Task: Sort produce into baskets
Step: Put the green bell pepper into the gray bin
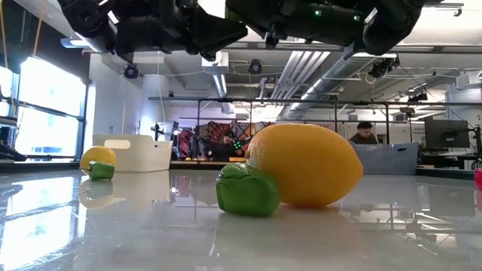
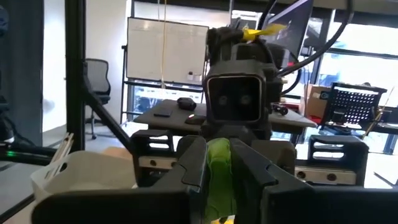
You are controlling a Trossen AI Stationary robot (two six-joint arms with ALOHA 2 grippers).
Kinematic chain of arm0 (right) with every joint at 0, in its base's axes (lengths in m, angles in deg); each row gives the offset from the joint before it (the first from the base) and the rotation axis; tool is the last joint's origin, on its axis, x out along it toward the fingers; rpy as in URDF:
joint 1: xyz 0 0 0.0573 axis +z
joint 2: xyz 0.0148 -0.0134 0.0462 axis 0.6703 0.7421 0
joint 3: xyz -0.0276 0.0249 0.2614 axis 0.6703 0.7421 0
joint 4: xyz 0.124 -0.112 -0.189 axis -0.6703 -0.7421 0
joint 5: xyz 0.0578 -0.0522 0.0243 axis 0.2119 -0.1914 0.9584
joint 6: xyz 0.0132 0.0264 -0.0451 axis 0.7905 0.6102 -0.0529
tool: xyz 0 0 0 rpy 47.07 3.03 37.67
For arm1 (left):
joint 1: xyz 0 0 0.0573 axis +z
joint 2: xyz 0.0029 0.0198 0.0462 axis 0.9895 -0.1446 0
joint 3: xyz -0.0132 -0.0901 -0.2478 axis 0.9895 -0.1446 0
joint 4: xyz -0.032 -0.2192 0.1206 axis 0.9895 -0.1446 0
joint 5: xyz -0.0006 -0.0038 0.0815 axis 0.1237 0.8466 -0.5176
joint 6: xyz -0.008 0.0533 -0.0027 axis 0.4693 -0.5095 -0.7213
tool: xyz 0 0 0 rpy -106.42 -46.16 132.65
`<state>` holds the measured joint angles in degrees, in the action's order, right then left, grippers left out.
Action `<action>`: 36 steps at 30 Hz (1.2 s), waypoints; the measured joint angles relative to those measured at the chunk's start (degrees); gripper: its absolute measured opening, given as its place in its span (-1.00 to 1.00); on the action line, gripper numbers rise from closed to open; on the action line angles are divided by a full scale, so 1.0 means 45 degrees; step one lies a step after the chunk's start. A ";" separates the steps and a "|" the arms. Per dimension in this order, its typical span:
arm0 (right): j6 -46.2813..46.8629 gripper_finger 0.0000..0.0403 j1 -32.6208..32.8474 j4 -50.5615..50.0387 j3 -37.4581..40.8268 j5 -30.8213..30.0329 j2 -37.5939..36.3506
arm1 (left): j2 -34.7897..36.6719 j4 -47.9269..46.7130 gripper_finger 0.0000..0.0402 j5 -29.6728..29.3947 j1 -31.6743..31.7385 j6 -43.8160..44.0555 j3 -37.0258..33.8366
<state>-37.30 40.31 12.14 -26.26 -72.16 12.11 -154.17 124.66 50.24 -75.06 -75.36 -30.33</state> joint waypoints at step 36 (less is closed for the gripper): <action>-0.1266 -0.08 0.0486 -0.4194 0.0010 -0.4031 -0.1989 | 0.0844 -0.3488 -1.00 -0.1261 -0.0285 -0.1667 0.0019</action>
<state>-43.00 42.49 -6.74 -26.21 -90.29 3.16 -150.37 108.96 44.57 -76.34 -82.86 -30.24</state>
